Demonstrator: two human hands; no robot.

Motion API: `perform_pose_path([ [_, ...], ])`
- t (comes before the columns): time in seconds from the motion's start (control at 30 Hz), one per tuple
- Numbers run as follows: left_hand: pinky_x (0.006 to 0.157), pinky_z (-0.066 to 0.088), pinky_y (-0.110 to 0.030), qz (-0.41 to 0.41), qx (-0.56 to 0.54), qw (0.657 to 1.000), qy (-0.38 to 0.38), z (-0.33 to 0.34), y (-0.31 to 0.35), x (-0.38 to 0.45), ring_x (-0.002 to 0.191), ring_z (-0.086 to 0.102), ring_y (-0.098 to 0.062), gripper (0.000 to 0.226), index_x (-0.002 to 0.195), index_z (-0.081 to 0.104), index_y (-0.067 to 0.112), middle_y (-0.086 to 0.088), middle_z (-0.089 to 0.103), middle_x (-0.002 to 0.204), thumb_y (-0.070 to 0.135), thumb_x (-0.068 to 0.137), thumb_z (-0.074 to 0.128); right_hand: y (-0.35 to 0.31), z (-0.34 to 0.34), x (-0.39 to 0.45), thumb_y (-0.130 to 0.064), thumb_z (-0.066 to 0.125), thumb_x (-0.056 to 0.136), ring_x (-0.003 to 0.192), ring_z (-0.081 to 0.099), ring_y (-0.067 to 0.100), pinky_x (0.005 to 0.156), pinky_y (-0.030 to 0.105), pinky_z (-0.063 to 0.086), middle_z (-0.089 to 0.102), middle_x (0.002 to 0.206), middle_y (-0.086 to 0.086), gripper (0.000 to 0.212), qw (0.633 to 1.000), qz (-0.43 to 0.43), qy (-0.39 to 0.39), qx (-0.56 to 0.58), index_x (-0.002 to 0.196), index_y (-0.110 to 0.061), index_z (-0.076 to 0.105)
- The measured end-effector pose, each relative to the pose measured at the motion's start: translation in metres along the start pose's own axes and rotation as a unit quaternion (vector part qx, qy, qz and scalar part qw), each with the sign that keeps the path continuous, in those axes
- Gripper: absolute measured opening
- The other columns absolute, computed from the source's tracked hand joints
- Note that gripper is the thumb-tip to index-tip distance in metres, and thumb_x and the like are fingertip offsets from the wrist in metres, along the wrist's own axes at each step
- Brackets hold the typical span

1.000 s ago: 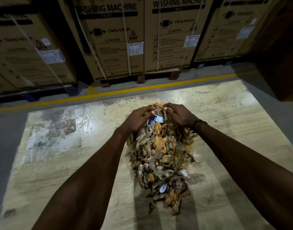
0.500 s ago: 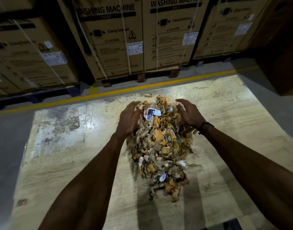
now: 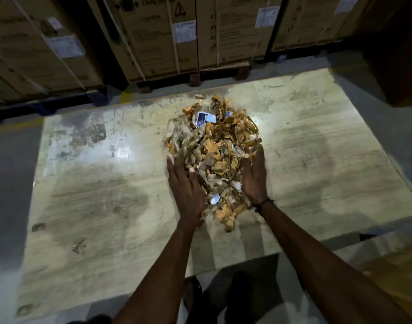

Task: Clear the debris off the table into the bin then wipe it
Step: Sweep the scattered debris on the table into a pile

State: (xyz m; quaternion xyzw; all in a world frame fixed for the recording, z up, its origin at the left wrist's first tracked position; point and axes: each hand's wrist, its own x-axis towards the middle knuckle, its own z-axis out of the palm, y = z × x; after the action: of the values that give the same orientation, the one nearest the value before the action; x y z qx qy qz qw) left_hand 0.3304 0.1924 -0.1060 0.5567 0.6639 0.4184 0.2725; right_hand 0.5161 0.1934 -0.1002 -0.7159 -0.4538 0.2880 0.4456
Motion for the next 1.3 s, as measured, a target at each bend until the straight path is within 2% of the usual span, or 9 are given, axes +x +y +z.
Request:
perform_pose_path([
  [0.17,0.123,0.028,-0.037,-0.037,-0.05,0.995,0.076,-0.007,0.013,-0.025,0.161,0.016,-0.019,0.057,0.164,0.029,0.017,-0.001,0.009,0.176,0.04,0.112,0.037,-0.006,-0.012,-0.023,-0.03,0.042,0.111,0.156,0.021,0.018,0.11,-0.002,0.017,0.023,0.17,0.01,0.056,0.993,0.036,0.085,0.068,0.161,-0.008,0.029],
  [0.23,0.121,0.032,-0.035,-0.055,-0.057,0.991,0.107,-0.02,0.009,-0.043,0.161,0.016,-0.017,0.055,0.164,0.03,0.019,0.002,0.009,0.175,0.038,0.112,0.036,0.0,-0.026,-0.037,-0.027,0.045,0.111,0.151,0.03,0.015,0.113,0.005,0.028,0.032,0.166,0.005,0.052,0.987,0.052,0.117,0.093,0.159,-0.007,0.035],
  [0.33,0.126,0.026,-0.031,-0.063,-0.044,0.993,0.089,-0.036,0.001,-0.083,0.161,0.015,-0.015,0.055,0.163,0.031,0.016,-0.001,0.014,0.175,0.037,0.111,0.035,0.016,-0.034,-0.068,-0.03,0.041,0.109,0.152,0.034,0.014,0.125,0.035,0.03,0.037,0.164,0.001,0.054,0.993,0.014,0.102,0.051,0.159,-0.009,0.036],
  [0.43,0.125,0.016,-0.018,-0.004,0.021,1.0,-0.007,-0.042,0.002,-0.113,0.161,0.015,-0.014,0.059,0.164,0.028,0.016,0.0,0.014,0.175,0.036,0.11,0.038,0.02,-0.027,-0.102,-0.029,0.04,0.108,0.151,0.037,0.013,0.122,0.033,0.034,0.04,0.164,0.002,0.053,0.998,-0.047,0.045,0.008,0.158,-0.012,0.039],
  [0.67,0.123,0.03,-0.039,0.141,0.123,0.971,-0.15,-0.038,-0.006,-0.112,0.154,0.031,-0.019,0.051,0.155,0.047,0.023,0.0,0.037,0.165,0.042,0.108,0.043,0.022,-0.019,-0.123,-0.042,0.04,0.11,0.146,0.042,0.005,0.12,0.032,0.037,0.053,0.154,-0.005,0.046,0.982,-0.139,-0.085,-0.092,0.144,-0.02,0.06],
  [0.9,0.111,0.041,-0.045,0.177,0.08,0.971,-0.137,-0.037,-0.011,-0.112,0.137,0.049,-0.022,0.041,0.138,0.058,0.016,-0.001,0.055,0.142,0.041,0.106,0.055,0.019,-0.016,-0.127,-0.038,0.044,0.108,0.132,0.052,0.017,0.11,0.033,0.046,0.056,0.139,0.003,0.039,0.965,-0.223,-0.067,-0.119,0.134,-0.013,0.062],
  [1.0,0.116,0.038,-0.041,0.171,0.083,0.976,-0.111,-0.04,-0.006,-0.117,0.14,0.043,-0.022,0.05,0.145,0.051,0.017,-0.003,0.048,0.147,0.042,0.103,0.063,0.02,-0.017,-0.128,-0.033,0.053,0.106,0.133,0.048,0.018,0.107,0.029,0.045,0.045,0.144,0.003,0.037,0.965,-0.222,-0.028,-0.139,0.138,-0.016,0.056],
  [1.13,0.126,0.021,-0.037,0.185,0.129,0.968,-0.115,-0.04,-0.006,-0.117,0.156,0.025,-0.021,0.069,0.16,0.035,0.027,-0.002,0.029,0.167,0.053,0.101,0.056,0.026,-0.012,-0.124,-0.043,0.045,0.106,0.152,0.031,0.021,0.121,0.032,0.03,0.033,0.163,0.006,0.051,0.969,-0.177,-0.001,-0.175,0.15,-0.016,0.047],
  [1.3,0.124,0.027,-0.044,0.215,0.155,0.949,-0.172,-0.033,-0.012,-0.114,0.155,0.028,-0.018,0.057,0.157,0.042,0.029,0.005,0.036,0.166,0.052,0.106,0.047,0.028,-0.011,-0.122,-0.045,0.032,0.108,0.15,0.037,0.013,0.122,0.038,0.035,0.05,0.156,0.001,0.054,0.967,-0.177,-0.057,-0.177,0.146,-0.016,0.056],
])
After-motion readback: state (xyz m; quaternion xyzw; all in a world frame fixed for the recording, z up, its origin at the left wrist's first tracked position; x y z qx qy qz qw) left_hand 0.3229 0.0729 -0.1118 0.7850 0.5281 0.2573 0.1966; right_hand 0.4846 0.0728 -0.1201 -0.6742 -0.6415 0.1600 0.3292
